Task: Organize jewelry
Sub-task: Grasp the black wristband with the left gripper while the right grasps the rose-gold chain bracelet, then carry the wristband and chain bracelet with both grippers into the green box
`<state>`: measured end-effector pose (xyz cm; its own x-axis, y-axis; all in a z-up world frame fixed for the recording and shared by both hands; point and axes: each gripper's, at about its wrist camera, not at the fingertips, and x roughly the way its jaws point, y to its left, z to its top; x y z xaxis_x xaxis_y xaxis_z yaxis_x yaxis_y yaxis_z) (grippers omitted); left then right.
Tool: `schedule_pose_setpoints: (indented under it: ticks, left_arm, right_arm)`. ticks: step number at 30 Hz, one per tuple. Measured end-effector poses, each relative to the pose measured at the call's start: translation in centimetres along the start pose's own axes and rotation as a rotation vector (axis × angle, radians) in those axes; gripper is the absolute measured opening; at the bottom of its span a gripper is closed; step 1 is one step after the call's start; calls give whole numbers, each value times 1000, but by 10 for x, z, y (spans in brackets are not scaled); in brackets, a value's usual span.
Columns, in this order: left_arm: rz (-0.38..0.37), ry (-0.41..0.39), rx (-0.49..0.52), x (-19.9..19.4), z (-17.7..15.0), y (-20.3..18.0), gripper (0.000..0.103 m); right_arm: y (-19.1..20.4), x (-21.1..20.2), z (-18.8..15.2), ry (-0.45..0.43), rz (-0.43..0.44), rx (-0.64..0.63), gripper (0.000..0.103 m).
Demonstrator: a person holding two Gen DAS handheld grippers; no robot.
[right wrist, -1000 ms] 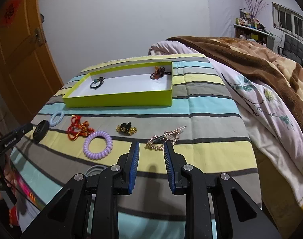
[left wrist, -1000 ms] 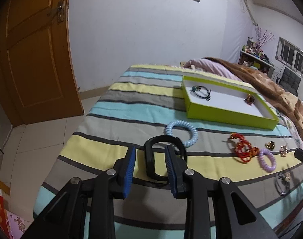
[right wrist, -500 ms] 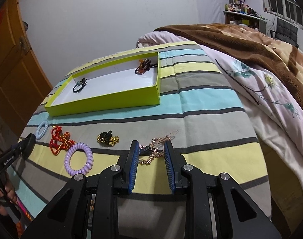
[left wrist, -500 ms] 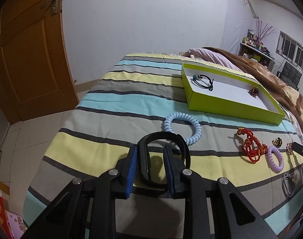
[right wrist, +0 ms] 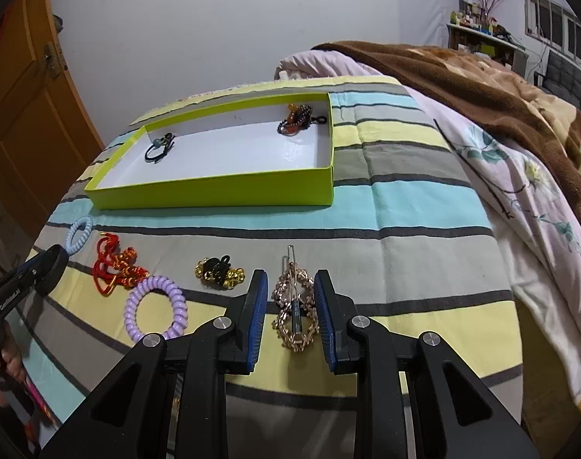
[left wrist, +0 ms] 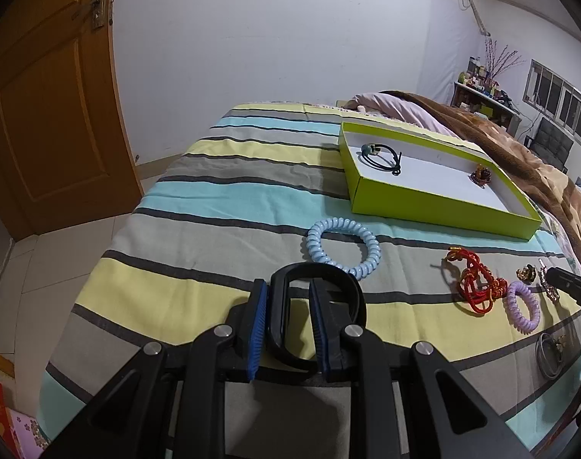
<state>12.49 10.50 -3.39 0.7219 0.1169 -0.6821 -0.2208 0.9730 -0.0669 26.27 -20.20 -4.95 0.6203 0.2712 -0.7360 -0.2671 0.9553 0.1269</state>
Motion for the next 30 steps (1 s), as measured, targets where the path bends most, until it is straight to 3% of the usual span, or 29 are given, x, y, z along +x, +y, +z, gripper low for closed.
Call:
schedule_pose_setpoints:
  ticks: [5,7,12,16,30]
  left_arm:
    - [0,0,2,0,0,0,24]
    - [0,1,1,0,0,0,23]
    - [0,2,7,1,0,-2,23]
    - [2,6,23,3,0,-4,13]
    - [-49,-46,42,-27,-3,-13,13]
  right_arm:
    - [8,-3,-2,-8,-20,-66,26]
    - [9,-1,-3,2,-23,-75,15]
    - [5,2,-2,9,-31,-64,4]
    - [6,3,-3,6,-34,-77,4]
    - [6,-28,-7,-60,8,-60,4]
